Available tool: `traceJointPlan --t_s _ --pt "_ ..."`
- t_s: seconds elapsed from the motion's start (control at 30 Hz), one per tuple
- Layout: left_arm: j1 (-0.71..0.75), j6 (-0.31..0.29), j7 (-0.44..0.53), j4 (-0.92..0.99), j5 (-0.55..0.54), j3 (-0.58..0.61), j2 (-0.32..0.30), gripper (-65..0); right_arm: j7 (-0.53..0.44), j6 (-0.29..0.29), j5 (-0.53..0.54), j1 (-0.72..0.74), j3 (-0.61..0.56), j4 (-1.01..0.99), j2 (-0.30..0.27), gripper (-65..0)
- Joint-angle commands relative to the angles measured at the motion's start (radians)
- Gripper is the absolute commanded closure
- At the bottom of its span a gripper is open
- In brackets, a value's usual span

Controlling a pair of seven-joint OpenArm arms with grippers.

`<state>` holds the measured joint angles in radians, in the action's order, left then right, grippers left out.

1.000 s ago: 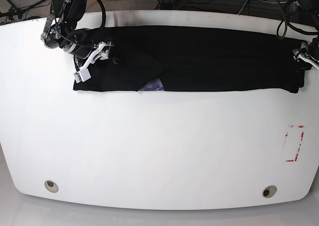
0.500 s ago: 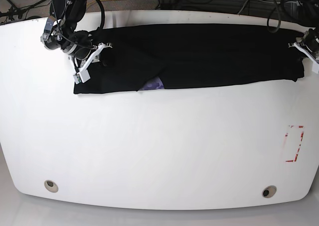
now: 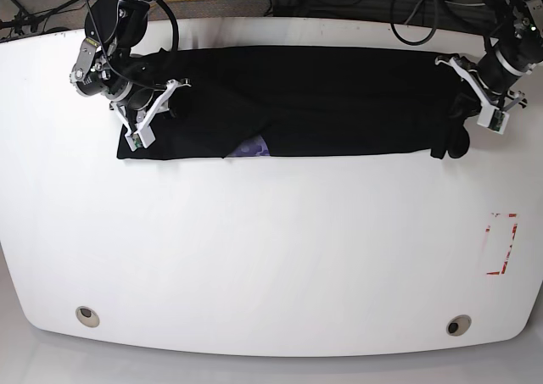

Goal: Fold the T-shirt properly
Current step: 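Move the left gripper inward and grasp the strip's end, then grasp the strip's ends with both grippers near the middle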

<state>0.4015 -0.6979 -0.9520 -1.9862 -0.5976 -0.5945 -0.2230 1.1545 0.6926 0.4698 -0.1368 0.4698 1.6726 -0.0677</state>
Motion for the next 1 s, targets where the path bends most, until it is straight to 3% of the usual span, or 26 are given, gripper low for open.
traceJointPlan --t_s 0.0,0.2,0.33,0.5,0.97 --pt "-0.039 0.000 -0.029 -0.017 -0.003 0.037 0.020 -1.0 -0.008 0.006 0.004 0.015 -0.007 0.014 -0.008 -11.6" --pt "-0.109 0.000 -0.134 -0.017 -0.002 0.067 0.133 -1.0 -0.008 0.006 0.002 0.013 -0.009 0.014 -0.011 -11.6" --pt "-0.129 0.000 -0.189 -0.015 -0.008 0.140 0.165 -1.0 -0.008 0.006 0.002 0.009 -0.029 0.016 -0.011 -11.6" --pt "-0.152 0.000 -0.183 -0.015 -0.003 0.232 0.218 -1.0 -0.011 0.006 0.002 0.015 -0.035 0.004 -0.011 -11.6" --pt "-0.214 0.000 -0.177 0.012 -0.002 0.428 0.230 -1.1 -0.012 0.006 0.002 0.015 -0.035 0.001 -0.030 -11.6"
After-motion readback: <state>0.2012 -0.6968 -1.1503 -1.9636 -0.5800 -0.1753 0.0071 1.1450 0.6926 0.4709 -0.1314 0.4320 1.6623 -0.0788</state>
